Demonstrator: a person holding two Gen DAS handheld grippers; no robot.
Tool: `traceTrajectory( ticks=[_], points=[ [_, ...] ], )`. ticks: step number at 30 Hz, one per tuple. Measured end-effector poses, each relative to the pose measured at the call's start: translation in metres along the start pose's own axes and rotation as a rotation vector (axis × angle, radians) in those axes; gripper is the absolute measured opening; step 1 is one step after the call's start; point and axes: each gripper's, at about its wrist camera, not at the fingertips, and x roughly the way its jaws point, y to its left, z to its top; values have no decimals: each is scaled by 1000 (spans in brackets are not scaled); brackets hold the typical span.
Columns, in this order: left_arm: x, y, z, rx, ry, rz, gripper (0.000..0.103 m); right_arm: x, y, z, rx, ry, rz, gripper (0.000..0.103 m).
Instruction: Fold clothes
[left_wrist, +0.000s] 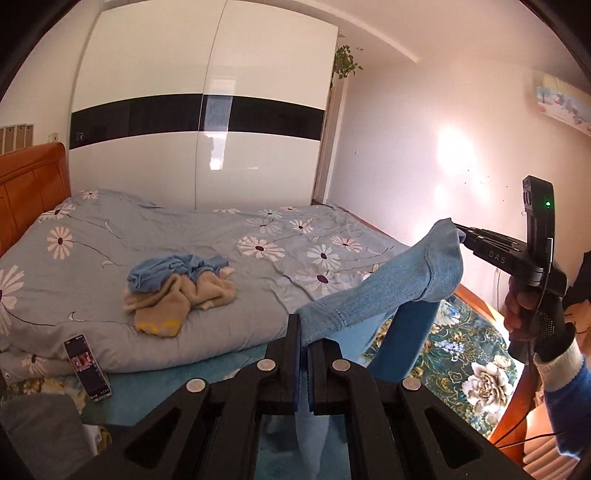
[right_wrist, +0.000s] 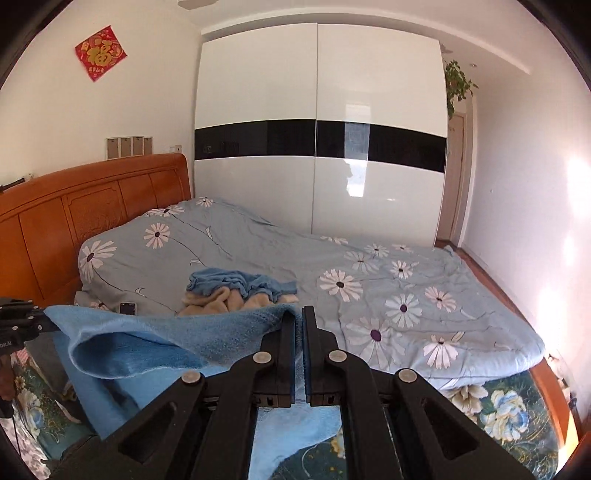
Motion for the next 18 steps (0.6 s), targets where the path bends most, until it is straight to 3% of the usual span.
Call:
traceTrajectory(
  ticks=[4,9,13,18],
  points=[
    [61,38,-22,-99,137,51,3,61,0,-8,0,121,21,3],
    [159,93,-82,-259,351,88,3,168,0,-74,35,378,33,3],
    [215,126,-110,-332,433,120,3,231,-4,-118,73,517,43,3],
    [282,157,-105,-346,478,134,3,299,-16,-130,96,591,25,3]
  ],
)
